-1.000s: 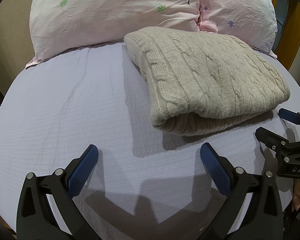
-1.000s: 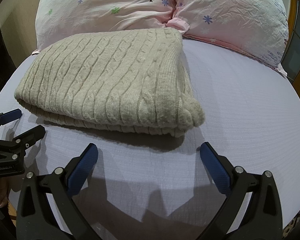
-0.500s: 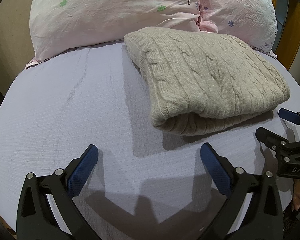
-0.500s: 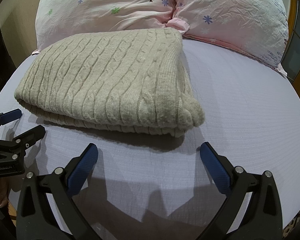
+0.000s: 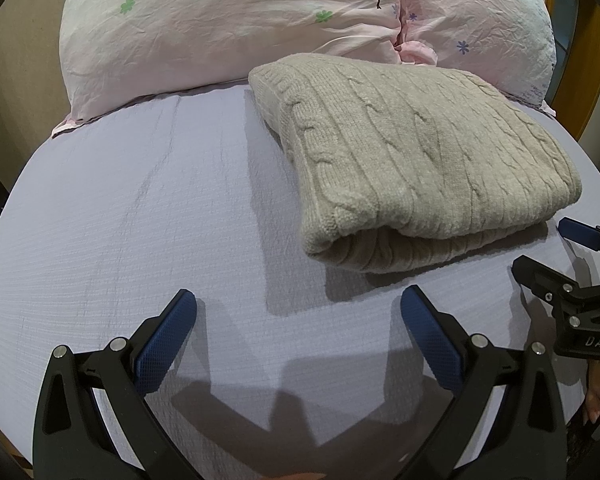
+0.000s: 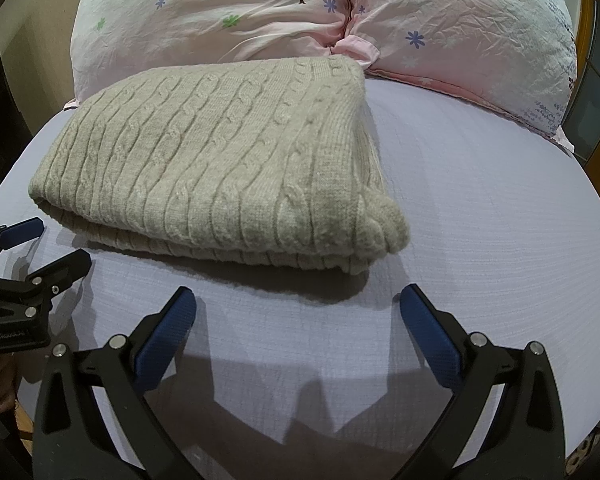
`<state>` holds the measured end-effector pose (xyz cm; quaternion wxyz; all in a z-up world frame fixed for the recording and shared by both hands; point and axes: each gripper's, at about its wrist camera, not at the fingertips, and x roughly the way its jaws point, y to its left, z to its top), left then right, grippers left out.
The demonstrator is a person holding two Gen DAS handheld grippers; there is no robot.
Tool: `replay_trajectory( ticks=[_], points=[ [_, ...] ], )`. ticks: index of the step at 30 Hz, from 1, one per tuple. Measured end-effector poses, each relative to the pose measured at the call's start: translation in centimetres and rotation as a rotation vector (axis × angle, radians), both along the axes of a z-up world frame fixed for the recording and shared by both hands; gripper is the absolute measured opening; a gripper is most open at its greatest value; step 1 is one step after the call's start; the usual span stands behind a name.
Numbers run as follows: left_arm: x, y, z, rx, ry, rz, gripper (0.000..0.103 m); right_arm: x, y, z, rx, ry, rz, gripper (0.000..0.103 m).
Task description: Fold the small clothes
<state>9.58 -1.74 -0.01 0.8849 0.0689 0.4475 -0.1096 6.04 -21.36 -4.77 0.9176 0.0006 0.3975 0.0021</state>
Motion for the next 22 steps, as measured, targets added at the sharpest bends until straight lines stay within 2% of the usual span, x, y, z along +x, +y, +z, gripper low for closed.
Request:
replay_trajectory(
  ticks=[22],
  points=[
    [0.03,0.13,0.01,0.001,-0.001,0.003,0.102,0.04,0.01,0.0,0.0,0.0,0.0,0.101]
  ],
)
